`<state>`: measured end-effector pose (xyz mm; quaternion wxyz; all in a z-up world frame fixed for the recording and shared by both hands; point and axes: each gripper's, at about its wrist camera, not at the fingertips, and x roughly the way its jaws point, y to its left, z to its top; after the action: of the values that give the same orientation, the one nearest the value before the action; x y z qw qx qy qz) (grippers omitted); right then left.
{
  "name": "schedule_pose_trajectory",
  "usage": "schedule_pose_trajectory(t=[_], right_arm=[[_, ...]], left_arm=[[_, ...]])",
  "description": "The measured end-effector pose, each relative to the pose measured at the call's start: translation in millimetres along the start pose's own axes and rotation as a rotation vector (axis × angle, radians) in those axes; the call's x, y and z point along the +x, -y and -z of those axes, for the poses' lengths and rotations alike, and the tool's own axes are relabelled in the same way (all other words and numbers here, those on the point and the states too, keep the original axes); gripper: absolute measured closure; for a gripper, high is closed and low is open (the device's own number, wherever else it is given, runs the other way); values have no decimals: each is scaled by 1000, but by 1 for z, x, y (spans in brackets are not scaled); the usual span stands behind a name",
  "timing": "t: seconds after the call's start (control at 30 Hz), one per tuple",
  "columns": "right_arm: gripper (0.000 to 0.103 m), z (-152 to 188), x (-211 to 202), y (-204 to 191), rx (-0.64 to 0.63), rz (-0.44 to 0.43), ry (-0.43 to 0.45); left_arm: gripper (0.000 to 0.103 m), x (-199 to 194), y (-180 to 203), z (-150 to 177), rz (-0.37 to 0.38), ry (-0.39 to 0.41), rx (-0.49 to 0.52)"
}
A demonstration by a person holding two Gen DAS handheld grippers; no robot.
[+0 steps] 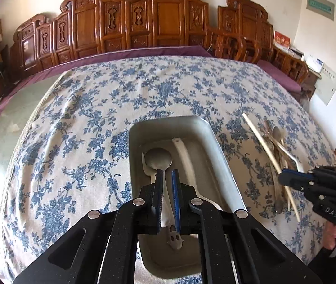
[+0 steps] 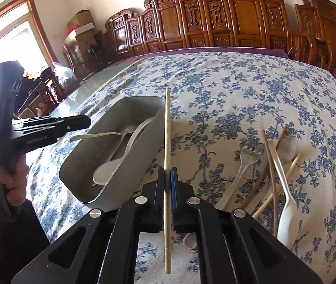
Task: Organize utensils
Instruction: 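Carry the metal spoon into the grey tray and open the left gripper, then lower the wooden chopstick into the grey tray and open the right gripper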
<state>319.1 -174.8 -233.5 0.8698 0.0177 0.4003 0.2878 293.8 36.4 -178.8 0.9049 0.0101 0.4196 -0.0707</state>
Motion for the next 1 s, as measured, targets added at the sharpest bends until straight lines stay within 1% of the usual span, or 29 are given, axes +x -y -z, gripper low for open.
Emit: schedule_pose_trajectory(t=[0.13, 0.27, 0.33, 0.37, 0.4, 0.57, 0.63, 0.8, 1.0], right_arm=[[97, -1, -5, -10, 0, -12, 9], [97, -6, -16, -23, -5, -37, 39], [97, -10, -20, -31, -11, -48, 53], [97, -11, -21, -35, -15, -53, 58], [97, -13, -22, -38, -19, -53, 62], [97, -25, -19, -51, -26, -46, 65], [97, -30, -15, -56, -29, -41, 64], [97, -44, 0, -65, 1, -56, 57], [97, -58, 35, -73, 56, -81, 25]], left_arm=[[96, -9, -2, 2, -6, 14, 2], [96, -19, -5, 5, -6, 29, -2], [94, -23, -7, 6, -11, 36, -3], [89, -26, -8, 6, -17, 41, -2], [86, -28, -9, 7, -22, 46, -1], [85, -31, -16, 7, -26, 60, -14], [82, -31, -19, 7, -32, 65, -17], [82, -29, -31, 9, -33, 62, -33], [82, -26, -45, 13, -40, 57, -45]])
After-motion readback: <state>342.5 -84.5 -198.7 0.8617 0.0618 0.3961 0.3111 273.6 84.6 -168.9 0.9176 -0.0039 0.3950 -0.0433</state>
